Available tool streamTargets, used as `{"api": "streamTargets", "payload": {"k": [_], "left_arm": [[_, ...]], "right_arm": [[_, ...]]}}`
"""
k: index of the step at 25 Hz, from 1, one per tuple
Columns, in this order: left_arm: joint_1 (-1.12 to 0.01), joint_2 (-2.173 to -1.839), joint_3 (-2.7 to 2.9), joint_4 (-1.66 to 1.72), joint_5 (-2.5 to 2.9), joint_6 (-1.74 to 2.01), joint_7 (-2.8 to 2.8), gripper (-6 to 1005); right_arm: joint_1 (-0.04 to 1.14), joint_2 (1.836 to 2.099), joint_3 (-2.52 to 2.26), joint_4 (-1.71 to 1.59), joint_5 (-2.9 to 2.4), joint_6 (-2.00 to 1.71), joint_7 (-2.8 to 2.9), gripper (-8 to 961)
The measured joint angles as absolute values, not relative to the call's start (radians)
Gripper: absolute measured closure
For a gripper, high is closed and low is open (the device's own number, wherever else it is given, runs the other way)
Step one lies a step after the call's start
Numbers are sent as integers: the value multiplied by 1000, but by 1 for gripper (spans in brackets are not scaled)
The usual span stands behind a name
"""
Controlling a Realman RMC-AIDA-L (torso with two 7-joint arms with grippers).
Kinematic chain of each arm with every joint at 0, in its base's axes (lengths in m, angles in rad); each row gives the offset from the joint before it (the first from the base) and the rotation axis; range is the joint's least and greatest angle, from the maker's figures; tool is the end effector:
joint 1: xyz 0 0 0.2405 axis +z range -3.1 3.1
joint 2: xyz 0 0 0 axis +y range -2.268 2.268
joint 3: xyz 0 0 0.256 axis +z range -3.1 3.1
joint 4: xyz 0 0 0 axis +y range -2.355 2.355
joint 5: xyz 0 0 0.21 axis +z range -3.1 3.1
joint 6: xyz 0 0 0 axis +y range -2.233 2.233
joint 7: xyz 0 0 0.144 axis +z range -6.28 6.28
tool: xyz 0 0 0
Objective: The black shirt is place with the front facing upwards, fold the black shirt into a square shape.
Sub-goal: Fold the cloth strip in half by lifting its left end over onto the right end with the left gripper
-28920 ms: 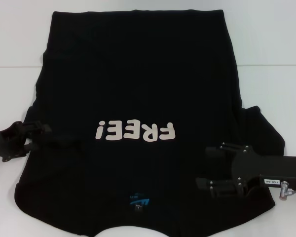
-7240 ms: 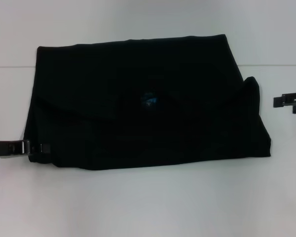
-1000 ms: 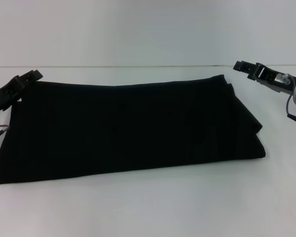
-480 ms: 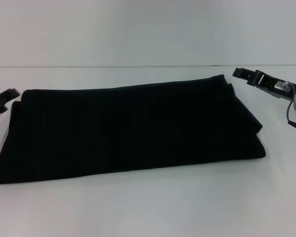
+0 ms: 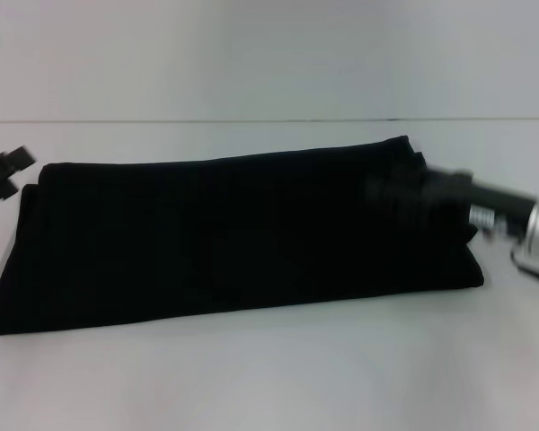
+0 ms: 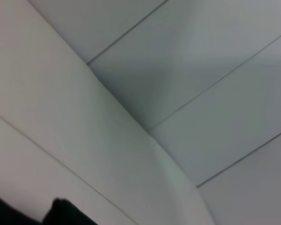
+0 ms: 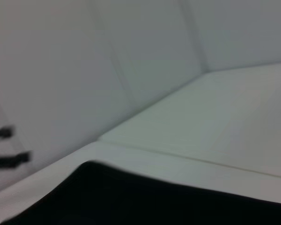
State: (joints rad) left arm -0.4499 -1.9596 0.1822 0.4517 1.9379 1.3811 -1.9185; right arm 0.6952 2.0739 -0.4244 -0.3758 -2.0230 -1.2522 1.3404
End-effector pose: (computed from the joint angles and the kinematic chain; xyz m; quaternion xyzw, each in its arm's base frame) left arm -0.3598 0.3296 0.0847 -0.6415 -0.5775 -0.4279 0.2681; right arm 0.2589 0.3823 -0.0219 -0.8797 0.3089 0.2796 0.2293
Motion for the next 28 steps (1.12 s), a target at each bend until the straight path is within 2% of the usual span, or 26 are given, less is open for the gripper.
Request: {"api": "streamTargets", "payload": {"k": [1, 7, 12, 28], "left_arm": [[-404, -1949, 162, 454, 1937, 1472, -1978, 241], [-328, -1951, 175, 528, 2002, 1592, -2135, 107], [-292, -1957, 171, 585, 2116, 1618, -2233, 80], [-284, -1955, 174, 604, 2263, 1538, -2409, 81]], "right_arm": [[678, 2075, -444, -376, -2024, -1298, 1262, 270], [596, 2090, -492, -352, -2025, -1419, 987, 244], [574, 2092, -524, -308, -2025, -1439, 893, 24], [570, 2096, -529, -258, -2022, -1395, 844, 29]]}}
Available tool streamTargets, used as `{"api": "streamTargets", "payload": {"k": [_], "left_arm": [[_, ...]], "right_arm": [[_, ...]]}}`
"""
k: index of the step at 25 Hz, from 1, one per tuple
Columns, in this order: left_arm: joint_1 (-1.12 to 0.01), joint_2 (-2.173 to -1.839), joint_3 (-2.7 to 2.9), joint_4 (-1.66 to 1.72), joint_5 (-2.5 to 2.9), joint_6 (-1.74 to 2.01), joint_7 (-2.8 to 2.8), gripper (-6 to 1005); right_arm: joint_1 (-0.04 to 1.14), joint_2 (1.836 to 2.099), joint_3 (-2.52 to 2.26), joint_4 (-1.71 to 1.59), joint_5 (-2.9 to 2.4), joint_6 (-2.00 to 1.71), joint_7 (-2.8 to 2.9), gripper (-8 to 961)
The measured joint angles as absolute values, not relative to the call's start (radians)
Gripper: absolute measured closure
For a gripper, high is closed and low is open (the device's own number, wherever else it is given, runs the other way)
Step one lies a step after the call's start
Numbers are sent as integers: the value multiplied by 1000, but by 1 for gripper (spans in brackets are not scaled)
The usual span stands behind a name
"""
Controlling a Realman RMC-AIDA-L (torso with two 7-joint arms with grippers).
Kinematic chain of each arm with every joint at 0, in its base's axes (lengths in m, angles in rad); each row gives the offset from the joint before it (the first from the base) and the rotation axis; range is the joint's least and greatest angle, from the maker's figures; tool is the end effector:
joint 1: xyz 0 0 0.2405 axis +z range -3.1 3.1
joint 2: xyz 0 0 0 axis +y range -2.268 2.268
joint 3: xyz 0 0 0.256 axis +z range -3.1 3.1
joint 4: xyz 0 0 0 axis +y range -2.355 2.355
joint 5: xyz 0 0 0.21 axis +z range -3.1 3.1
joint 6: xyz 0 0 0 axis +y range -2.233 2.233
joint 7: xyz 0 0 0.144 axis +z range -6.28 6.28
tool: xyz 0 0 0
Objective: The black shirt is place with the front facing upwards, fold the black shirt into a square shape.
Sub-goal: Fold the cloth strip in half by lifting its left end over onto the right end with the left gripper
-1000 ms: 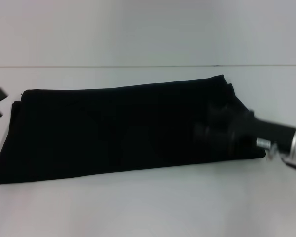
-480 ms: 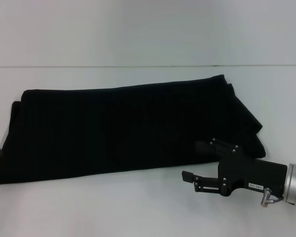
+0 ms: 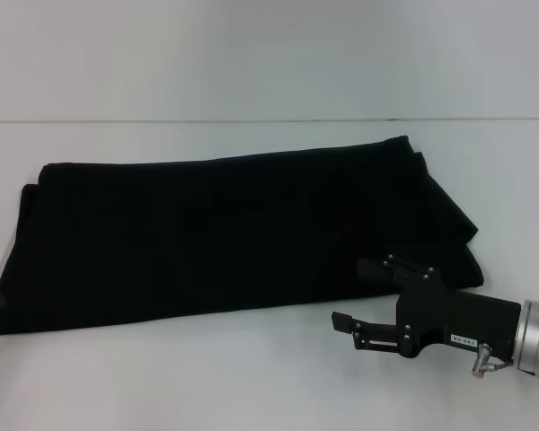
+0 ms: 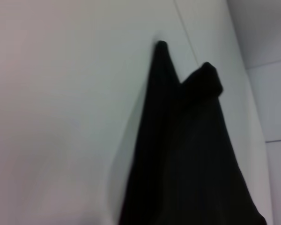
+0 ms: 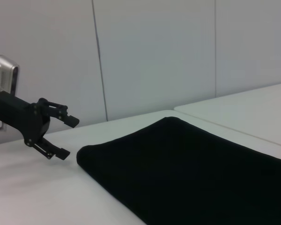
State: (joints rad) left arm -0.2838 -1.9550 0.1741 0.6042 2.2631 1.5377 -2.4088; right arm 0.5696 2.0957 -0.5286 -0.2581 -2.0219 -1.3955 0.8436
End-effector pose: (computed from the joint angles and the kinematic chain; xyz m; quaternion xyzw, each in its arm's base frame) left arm -0.4083 0.2411 0.0833 -0.5194 -0.7721 -0.3227 0.1730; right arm 0.2772 0.3085 -0.0651 -0.9391 0.1399 0.2572 0.1798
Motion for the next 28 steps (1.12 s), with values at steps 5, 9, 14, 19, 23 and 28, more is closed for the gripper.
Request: {"api": "streamTargets", "payload": {"k": [5, 9, 14, 19, 23, 28], "left_arm": [[-298, -1955, 175, 620, 2318, 1494, -2449, 82], [-310, -1956, 172, 617, 2323, 1476, -2456, 82], [-326, -1956, 177, 615, 2330, 1466, -2469, 83], [-329, -1956, 193, 605, 2333, 1445, -2483, 83], [-330, -1957, 196, 604, 2333, 1437, -2485, 83], [-337, -1962, 196, 604, 2333, 1426, -2485, 84]], "right_arm": [[573, 2096, -529, -256, -2021, -1387, 845, 30], [575, 2097, -529, -256, -2020, -1384, 846, 30], [575, 2097, -529, -256, -2022, -1384, 849, 30], [575, 2097, -529, -256, -2022, -1384, 850, 30], [577, 2097, -529, -252, -2022, -1384, 850, 30], [578, 2097, -529, -246, -2024, -1384, 850, 30]]}}
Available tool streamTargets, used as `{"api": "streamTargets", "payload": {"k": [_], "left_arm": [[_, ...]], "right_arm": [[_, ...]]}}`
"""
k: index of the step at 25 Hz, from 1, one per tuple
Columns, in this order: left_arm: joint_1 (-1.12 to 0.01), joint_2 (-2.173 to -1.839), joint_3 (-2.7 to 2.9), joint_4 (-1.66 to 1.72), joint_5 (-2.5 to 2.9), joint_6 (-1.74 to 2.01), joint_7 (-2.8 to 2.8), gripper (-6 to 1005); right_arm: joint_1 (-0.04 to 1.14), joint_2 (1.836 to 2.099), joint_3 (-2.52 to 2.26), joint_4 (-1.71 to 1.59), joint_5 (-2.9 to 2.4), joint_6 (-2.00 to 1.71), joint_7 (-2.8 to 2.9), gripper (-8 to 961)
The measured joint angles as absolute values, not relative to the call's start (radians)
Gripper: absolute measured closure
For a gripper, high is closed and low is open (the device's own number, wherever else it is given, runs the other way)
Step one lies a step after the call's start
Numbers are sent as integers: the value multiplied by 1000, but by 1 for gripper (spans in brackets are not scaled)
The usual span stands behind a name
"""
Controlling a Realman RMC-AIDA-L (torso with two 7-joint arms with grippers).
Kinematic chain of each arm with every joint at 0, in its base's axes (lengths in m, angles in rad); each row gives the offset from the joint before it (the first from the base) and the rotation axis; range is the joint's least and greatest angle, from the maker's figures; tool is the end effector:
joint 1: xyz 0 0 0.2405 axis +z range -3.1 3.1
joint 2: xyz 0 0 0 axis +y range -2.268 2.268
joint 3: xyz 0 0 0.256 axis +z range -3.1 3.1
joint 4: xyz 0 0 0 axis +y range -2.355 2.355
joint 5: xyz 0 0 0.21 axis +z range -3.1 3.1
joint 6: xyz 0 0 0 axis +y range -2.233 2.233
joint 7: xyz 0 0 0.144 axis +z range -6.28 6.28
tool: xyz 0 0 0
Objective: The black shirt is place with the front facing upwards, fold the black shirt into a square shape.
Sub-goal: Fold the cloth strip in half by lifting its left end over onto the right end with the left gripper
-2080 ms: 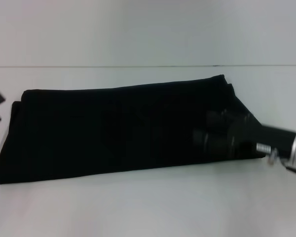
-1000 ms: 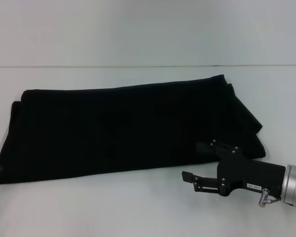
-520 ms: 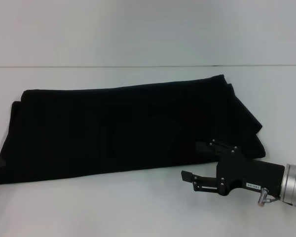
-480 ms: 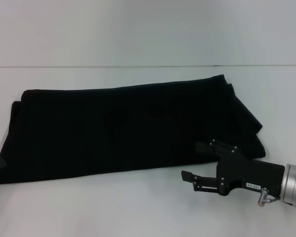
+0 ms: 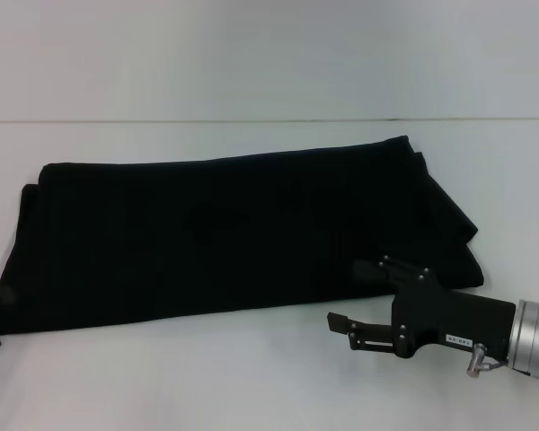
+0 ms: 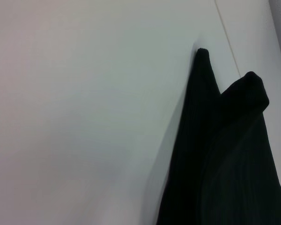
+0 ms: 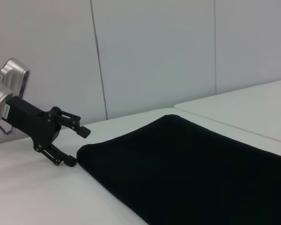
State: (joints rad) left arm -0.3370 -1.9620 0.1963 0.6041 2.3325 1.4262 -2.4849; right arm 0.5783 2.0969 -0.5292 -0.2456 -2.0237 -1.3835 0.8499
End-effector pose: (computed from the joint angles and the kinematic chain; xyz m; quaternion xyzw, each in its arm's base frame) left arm -0.4116 0.2617 0.0760 -0.5004 -0.7928 -0.2883 0.1951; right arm 0.2754 0.3094 -0.0684 -0.9393 0.1448 0.2563 0.1765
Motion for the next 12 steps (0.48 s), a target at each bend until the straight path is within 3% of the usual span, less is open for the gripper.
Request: {"api": "streamTargets", "payload": {"k": [12], "left_arm": [[-399, -1965, 226, 568, 2334, 1378, -2485, 107]], "right_arm": [[579, 2097, -529, -244, -2025, -1389, 853, 31]]}}
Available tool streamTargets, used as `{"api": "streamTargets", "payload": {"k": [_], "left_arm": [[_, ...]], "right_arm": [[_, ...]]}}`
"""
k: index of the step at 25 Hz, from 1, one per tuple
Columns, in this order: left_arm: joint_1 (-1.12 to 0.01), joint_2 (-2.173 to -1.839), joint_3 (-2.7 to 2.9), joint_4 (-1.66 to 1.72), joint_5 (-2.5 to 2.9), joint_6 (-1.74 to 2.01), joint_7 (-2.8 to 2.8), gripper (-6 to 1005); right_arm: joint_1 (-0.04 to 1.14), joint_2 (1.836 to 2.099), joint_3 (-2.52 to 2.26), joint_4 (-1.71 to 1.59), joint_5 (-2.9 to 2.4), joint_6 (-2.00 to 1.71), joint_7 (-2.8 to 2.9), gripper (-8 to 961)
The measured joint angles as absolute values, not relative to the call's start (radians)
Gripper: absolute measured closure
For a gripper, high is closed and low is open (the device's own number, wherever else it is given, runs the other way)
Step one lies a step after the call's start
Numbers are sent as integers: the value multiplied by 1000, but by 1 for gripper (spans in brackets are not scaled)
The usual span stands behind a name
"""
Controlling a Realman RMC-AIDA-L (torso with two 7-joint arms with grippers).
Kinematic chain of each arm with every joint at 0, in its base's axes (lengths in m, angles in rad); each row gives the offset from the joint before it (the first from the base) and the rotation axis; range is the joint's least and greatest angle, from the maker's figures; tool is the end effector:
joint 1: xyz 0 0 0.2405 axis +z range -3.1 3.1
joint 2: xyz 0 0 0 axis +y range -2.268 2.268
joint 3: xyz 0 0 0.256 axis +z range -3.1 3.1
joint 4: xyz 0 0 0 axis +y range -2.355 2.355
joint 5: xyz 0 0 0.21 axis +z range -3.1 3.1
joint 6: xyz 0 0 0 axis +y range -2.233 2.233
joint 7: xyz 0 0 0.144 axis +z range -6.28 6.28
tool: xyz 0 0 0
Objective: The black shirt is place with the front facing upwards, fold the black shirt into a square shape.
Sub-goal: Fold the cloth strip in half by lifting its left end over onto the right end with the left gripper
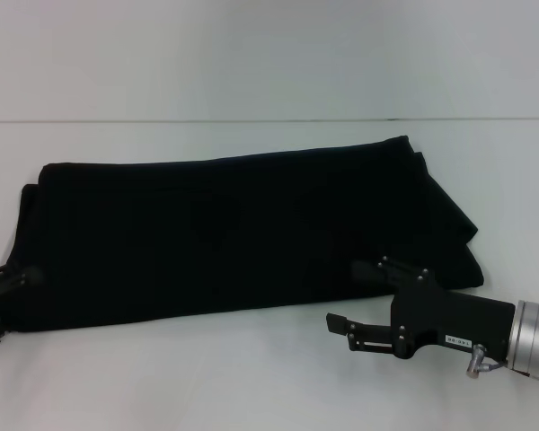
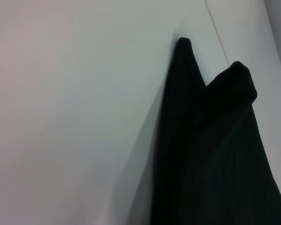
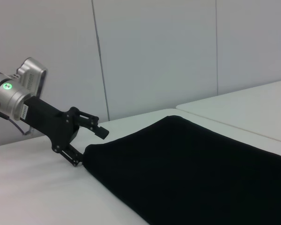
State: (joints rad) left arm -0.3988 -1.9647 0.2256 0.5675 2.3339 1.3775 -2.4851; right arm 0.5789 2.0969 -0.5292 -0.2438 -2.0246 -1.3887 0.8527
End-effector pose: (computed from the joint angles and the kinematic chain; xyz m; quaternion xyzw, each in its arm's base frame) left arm -0.3980 0.2868 0.0649 -0.5185 -0.7851 -0.2819 0.1879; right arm 0.2746 0.3088 -0.0686 -0.9391 0.1456 0.2585 0.1736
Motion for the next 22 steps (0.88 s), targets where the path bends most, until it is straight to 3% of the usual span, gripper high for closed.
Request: {"api": "streamTargets", "payload": {"k": [15, 22], "left_arm": [[-430, -1956, 315, 576, 2333, 1367, -2485, 208], [-431, -1956, 311, 579, 2323, 1376, -2430, 461]], "right_arm": [[579, 2097, -526, -242, -2019, -1392, 854, 31], [583, 2097, -522, -239, -2018, -1393, 855, 32]]}}
